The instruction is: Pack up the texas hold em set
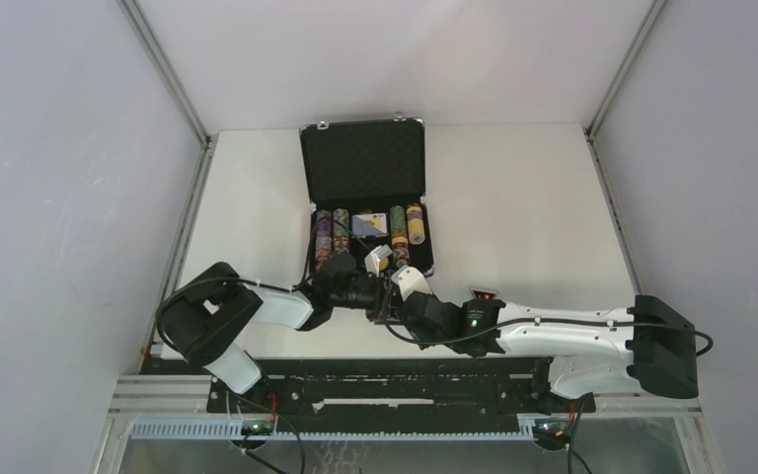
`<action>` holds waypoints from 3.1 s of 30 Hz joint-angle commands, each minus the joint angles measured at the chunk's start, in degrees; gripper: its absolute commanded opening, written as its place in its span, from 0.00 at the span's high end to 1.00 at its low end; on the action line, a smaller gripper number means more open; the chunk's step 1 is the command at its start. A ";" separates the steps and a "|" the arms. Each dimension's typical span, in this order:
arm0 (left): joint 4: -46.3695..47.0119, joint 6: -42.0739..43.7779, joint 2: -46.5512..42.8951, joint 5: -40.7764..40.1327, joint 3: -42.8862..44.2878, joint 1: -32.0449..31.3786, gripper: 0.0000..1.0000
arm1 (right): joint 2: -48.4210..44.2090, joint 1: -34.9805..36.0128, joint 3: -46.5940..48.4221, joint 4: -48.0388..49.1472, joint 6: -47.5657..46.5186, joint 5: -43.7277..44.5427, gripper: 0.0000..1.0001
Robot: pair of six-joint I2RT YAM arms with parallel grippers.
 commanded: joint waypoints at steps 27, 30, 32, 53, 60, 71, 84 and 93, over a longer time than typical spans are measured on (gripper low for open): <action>6.77 -2.04 4.99 4.11 2.34 -3.50 0.61 | -2.11 -0.38 2.18 1.42 -0.80 1.19 0.56; 6.77 -2.06 5.43 4.29 2.62 -3.77 0.64 | -2.35 -0.36 2.17 1.33 -0.74 1.29 0.56; 6.85 -1.97 5.71 4.48 2.86 -4.14 0.66 | -2.56 -0.29 2.17 1.32 -0.81 1.31 0.56; -6.31 7.40 0.06 -6.84 4.00 -6.12 0.86 | -5.32 -3.19 0.67 1.24 3.63 6.76 0.51; -32.14 21.13 -16.95 -38.42 6.30 -5.46 0.41 | -6.88 -16.06 -3.51 8.85 5.26 3.05 0.40; -32.95 23.95 -30.52 -46.38 4.57 4.61 0.22 | 7.55 -23.76 -0.43 23.12 -3.56 -7.99 0.45; -33.18 25.13 -30.21 -41.63 3.06 6.58 0.20 | 21.34 -23.95 2.48 26.54 -2.20 -11.08 0.38; -35.15 25.49 -32.73 -41.61 3.50 6.65 0.20 | 21.55 -20.72 1.51 23.79 -0.32 -9.31 0.51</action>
